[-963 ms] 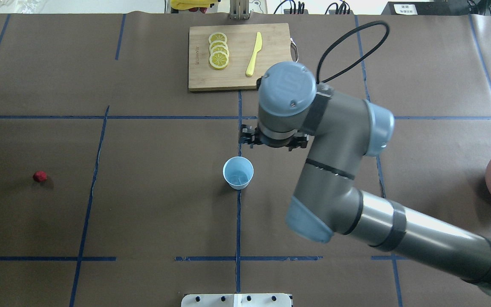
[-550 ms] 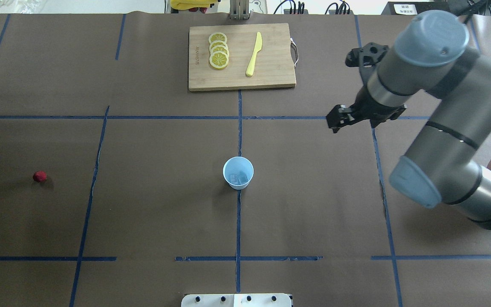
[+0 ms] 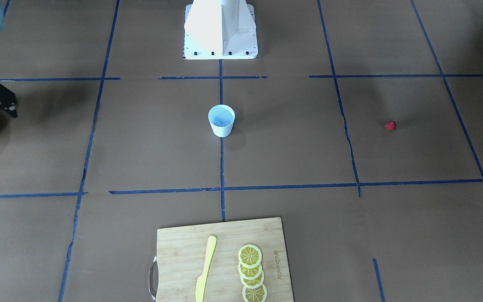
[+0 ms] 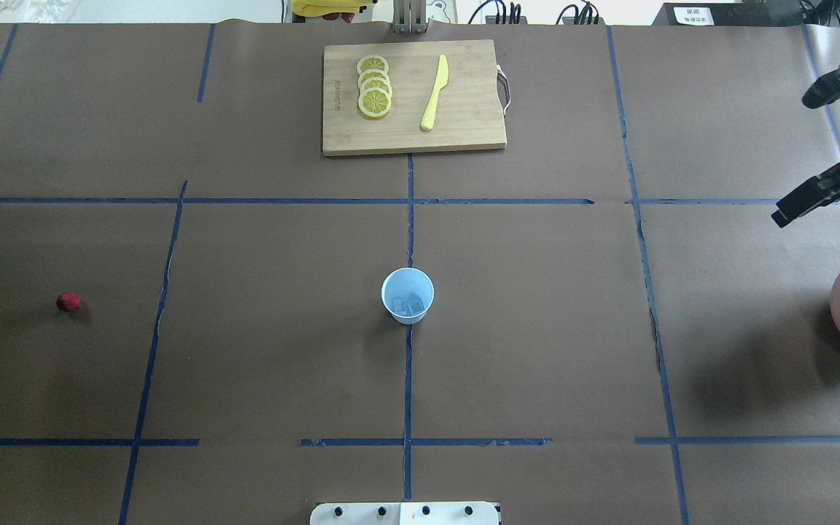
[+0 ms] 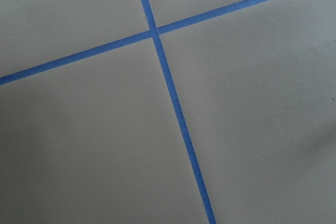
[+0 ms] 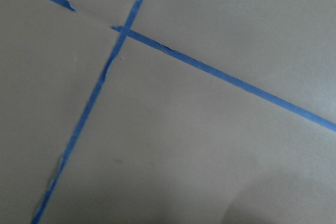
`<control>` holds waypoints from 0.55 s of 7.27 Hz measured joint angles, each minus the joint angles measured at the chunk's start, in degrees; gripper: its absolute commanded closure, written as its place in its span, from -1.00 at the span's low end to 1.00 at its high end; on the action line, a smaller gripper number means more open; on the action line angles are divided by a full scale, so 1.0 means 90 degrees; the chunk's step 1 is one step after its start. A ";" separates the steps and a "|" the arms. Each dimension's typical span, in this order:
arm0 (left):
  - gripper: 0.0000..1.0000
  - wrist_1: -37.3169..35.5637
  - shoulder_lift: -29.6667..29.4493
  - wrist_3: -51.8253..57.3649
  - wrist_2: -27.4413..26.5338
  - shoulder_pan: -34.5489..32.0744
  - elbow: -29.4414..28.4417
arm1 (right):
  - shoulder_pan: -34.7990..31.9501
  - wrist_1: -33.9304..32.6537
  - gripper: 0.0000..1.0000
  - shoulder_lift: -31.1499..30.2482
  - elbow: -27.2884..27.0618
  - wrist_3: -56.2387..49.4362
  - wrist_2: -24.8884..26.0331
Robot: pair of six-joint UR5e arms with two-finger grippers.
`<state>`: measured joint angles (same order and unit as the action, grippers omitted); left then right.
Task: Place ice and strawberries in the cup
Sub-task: 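Move the right gripper back toward the pink bowl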
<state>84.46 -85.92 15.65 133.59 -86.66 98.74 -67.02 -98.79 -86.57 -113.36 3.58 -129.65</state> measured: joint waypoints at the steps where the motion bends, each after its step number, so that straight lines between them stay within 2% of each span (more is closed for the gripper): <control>1: -1.00 0.0000 -0.0003 0.0000 0.0000 0.0000 0.0003 | -0.0223 0.0001 -0.98 -0.0306 0.0021 -0.0635 -0.0066; 3: -1.00 0.0000 -0.0004 0.0000 0.0000 0.0000 0.0006 | -0.0538 0.0408 -0.98 -0.0944 0.0138 -0.1629 -0.0093; 4: -1.00 0.0000 -0.0002 0.0000 0.0000 0.0000 0.0004 | -0.0599 0.1120 -0.98 -0.1285 0.0393 -0.1827 -0.0094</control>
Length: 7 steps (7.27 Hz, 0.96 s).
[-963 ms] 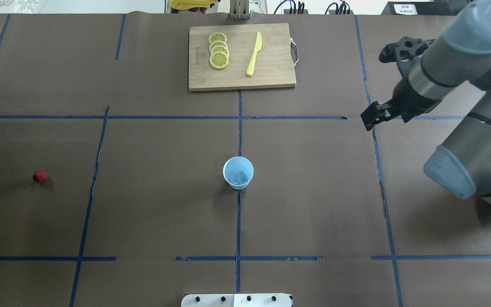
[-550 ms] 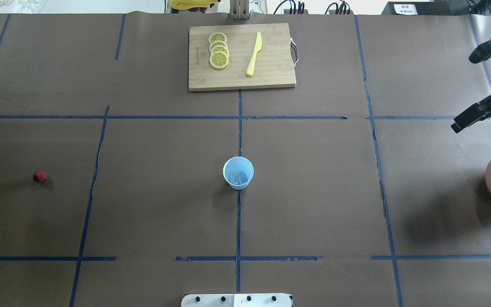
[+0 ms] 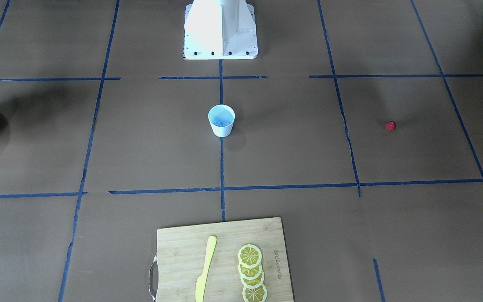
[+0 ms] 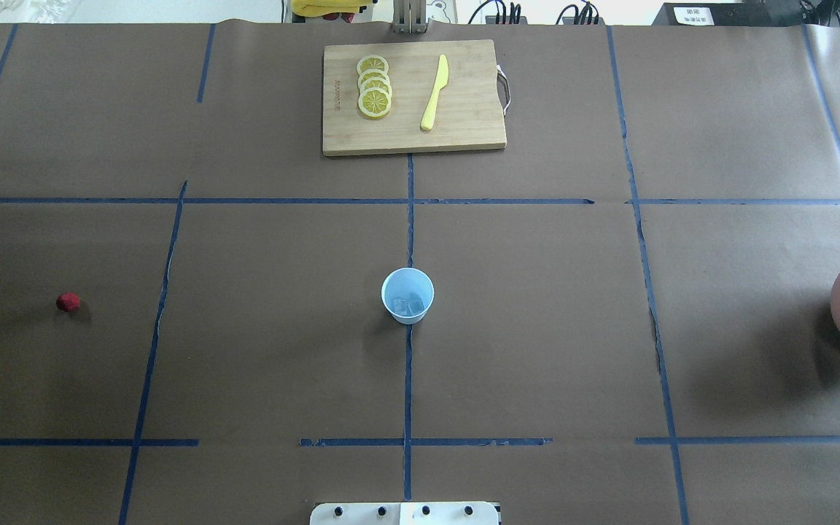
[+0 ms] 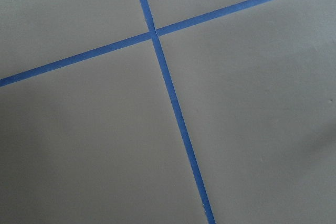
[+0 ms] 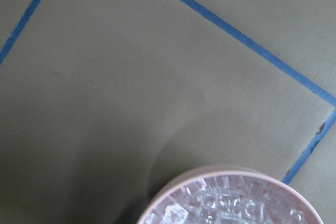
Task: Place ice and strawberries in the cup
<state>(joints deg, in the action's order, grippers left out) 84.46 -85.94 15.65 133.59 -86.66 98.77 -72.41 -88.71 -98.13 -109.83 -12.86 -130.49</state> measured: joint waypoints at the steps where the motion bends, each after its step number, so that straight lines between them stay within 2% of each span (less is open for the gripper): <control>1: -1.00 0.0000 0.0003 -0.0002 0.0000 0.0000 -0.0001 | -0.0026 0.0902 -0.97 -0.0238 0.0428 -0.0084 0.0008; 2: -1.00 0.0000 0.0004 -0.0004 0.0000 0.0000 -0.0001 | -0.0034 0.1644 -0.91 -0.0434 0.0810 -0.0127 0.0031; 3: -1.00 0.0000 0.0003 -0.0002 0.0002 0.0000 0.0000 | -0.0037 0.2032 -0.83 -0.0624 0.1002 -0.0239 0.0077; 7: -1.00 0.0000 -0.0002 0.0000 0.0010 0.0000 0.0006 | -0.0028 0.2230 -0.55 -0.1031 0.1095 -0.0725 0.0246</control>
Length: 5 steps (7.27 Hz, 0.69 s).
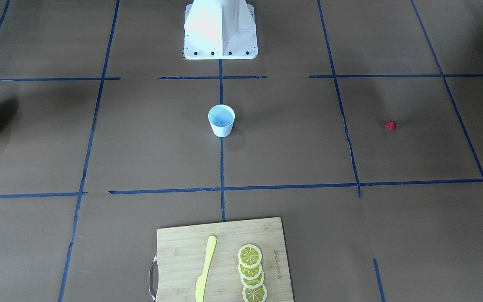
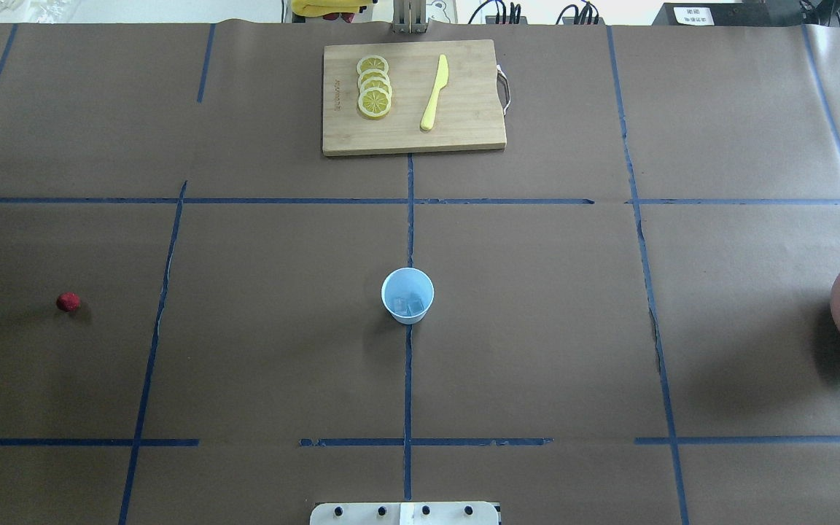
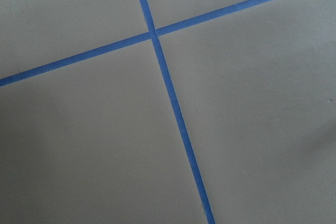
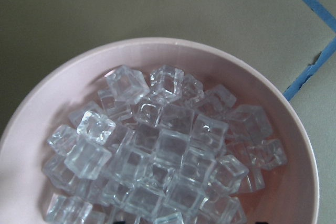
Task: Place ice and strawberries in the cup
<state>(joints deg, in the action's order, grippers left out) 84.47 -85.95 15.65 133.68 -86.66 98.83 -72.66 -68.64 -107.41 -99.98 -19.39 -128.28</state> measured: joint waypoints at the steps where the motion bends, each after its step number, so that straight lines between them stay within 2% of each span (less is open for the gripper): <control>1: -1.00 0.0000 0.0002 0.0000 0.0000 0.0000 -0.0002 | 0.0020 -0.0005 -0.44 -0.0030 0.0003 -0.0020 0.0040; 4: -1.00 0.0000 0.0001 0.0000 0.0000 0.0000 -0.0004 | 0.0198 -0.0010 -0.27 -0.0033 0.0000 -0.0020 0.0063; 5: -1.00 0.0000 0.0000 0.0000 0.0000 0.0000 -0.0004 | 0.0248 -0.0010 -0.07 -0.0034 -0.0003 -0.0023 0.0064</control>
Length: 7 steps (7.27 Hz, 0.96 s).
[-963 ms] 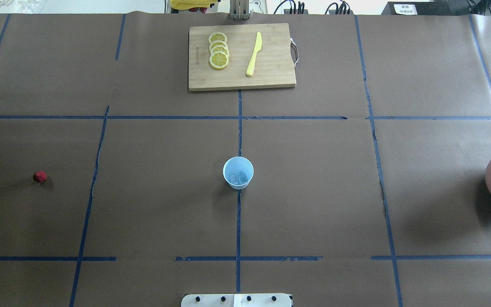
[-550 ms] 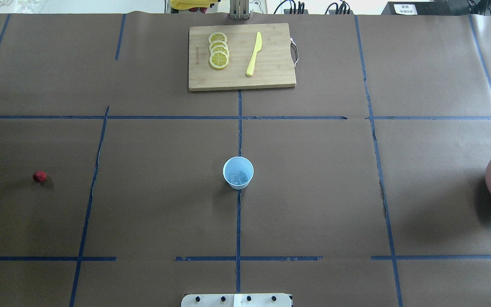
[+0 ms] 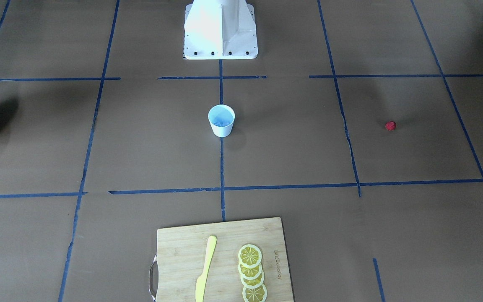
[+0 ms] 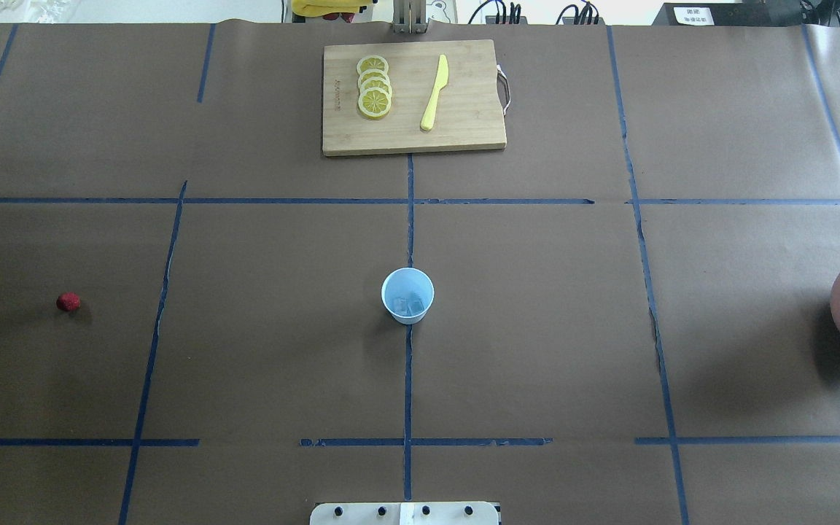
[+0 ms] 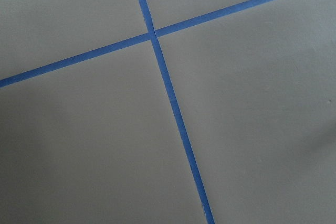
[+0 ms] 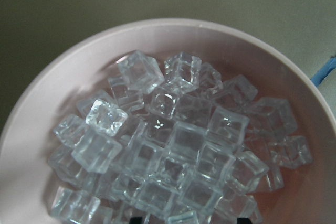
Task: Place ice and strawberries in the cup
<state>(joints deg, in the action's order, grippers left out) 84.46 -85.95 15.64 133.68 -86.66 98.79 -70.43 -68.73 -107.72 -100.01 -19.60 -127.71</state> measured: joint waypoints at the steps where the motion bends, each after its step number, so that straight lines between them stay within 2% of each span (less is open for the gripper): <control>1: -1.00 0.0000 0.0002 0.0000 0.0000 0.0000 0.0000 | 0.0029 0.0000 0.27 -0.0009 0.0001 -0.0005 0.0003; 2: -1.00 0.0000 0.0003 0.0000 0.0000 0.0002 0.0000 | 0.0044 0.0000 0.61 -0.0027 0.0004 -0.0011 0.0009; 4: -1.00 0.0000 0.0007 0.0000 0.0000 0.0006 0.0005 | 0.0050 0.0000 0.93 -0.0053 0.0003 -0.0051 0.0050; 7: -1.00 0.0000 0.0005 0.0000 0.0000 0.0001 0.0009 | 0.0047 -0.0109 0.95 0.0018 -0.0196 0.0065 0.0014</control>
<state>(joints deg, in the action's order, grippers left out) 84.46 -85.91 15.64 133.68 -86.65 98.87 -70.01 -69.71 -107.55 -101.77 -19.01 -127.59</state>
